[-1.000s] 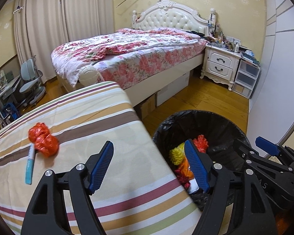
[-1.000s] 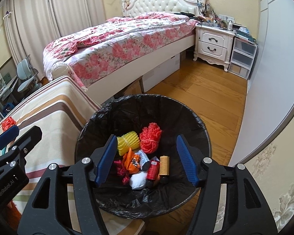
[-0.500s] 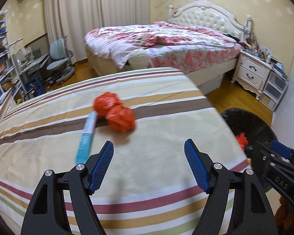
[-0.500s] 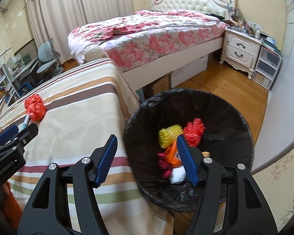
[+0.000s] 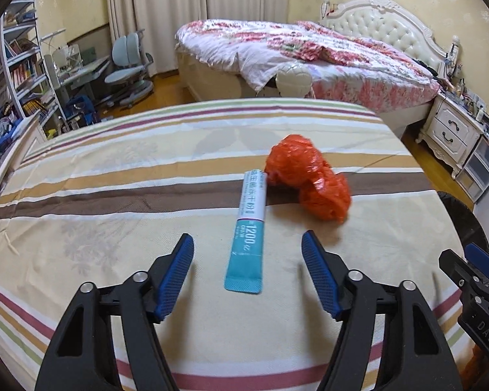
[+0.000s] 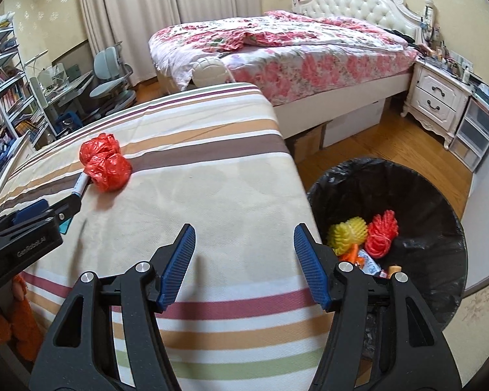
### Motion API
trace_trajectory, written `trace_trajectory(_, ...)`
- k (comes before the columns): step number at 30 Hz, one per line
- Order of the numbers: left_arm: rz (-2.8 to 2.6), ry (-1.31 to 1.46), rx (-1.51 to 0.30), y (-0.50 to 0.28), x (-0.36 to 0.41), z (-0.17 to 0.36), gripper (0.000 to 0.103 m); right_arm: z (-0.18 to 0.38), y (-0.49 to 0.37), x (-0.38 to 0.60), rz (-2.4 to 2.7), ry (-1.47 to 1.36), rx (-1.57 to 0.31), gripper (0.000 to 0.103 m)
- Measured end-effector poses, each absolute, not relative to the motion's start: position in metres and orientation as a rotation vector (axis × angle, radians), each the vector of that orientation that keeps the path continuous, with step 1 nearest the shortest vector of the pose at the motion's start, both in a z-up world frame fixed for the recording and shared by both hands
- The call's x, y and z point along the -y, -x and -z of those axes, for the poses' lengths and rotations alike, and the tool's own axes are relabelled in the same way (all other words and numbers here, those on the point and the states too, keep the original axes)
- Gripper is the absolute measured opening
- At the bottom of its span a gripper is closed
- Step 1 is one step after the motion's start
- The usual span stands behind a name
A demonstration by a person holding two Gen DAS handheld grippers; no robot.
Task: Collect trash
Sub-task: 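Close the left gripper on the blue-white tube and lift it, then grasp the red plastic bag with the right gripper while the left holds the tube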
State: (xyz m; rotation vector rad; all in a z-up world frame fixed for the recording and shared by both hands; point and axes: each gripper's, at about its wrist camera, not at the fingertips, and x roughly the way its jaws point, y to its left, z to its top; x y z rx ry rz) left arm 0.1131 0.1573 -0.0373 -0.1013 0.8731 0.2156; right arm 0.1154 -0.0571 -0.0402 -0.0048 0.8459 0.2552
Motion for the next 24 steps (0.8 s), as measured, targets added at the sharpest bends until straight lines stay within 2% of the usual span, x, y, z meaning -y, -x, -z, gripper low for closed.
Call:
trace_trajectory(4, -0.192, 0.112, -0.915, -0.121, -0.163, 0.043, 0.058, 0.04, -0.119, 0.042, -0.273, 0.022, -0.852, 0.061)
trace_trajectory(6, -0.188, 0.078, -0.911, -0.12, -0.162, 0.042, 0.046, 0.04, -0.119, 0.037, -0.282, 0.029, -0.851, 0.061)
trace_trajectory(8, -0.185, 0.053, -0.901, -0.118, -0.163, 0.042, 0.029, 0.04, -0.12, 0.03, -0.294, 0.038, -0.853, 0.061)
trace_trajectory(10, -0.181, 0.049, -0.895, -0.116, -0.168, 0.042, 0.022, 0.04, -0.121, 0.022, -0.307, 0.047, -0.854, 0.061)
trace_trajectory(24, -0.22, 0.099, -0.875, -0.101, -0.205, 0.038, 0.02, 0.041, -0.124, -0.031, -0.4, 0.114, -0.863, 0.061)
